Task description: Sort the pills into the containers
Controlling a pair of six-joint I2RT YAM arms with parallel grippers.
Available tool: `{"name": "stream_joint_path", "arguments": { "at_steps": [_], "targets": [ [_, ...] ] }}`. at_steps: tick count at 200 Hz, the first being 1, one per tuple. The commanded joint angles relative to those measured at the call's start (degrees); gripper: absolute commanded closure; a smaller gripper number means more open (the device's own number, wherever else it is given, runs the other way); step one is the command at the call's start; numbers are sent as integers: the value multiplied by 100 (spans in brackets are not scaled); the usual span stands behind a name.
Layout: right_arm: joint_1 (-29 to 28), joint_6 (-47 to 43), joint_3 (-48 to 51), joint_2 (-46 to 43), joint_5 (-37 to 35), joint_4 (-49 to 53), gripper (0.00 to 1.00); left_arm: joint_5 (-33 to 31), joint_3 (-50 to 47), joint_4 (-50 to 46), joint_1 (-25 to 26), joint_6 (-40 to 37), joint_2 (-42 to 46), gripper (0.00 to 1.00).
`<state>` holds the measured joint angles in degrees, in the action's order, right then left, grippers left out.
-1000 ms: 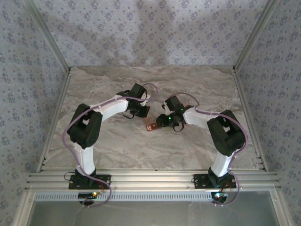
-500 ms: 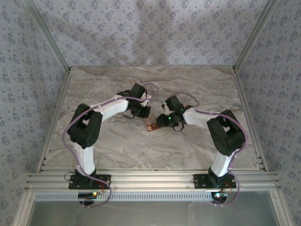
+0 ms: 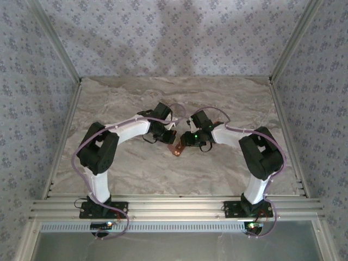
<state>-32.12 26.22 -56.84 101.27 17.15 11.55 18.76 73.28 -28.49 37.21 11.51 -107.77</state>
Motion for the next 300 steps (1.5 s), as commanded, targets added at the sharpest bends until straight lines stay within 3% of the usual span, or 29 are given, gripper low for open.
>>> {"name": "stream_joint_path", "arguments": {
  "at_steps": [1,51,70,154,300],
  "targets": [
    [23,94,68,121,-182,98,57,50,-70,5,25,109,414,100],
    [31,101,101,112,-164,75,58,-1333,-389,195,-26,503,958,98],
    [22,101,99,121,-151,60,58,-1550,-464,149,-95,601,1040,98],
    [29,100,74,112,-150,72,58,-636,-809,175,-97,695,964,100],
    [27,111,129,103,-162,29,58,-163,-888,340,196,906,1065,100]
  ]
}}
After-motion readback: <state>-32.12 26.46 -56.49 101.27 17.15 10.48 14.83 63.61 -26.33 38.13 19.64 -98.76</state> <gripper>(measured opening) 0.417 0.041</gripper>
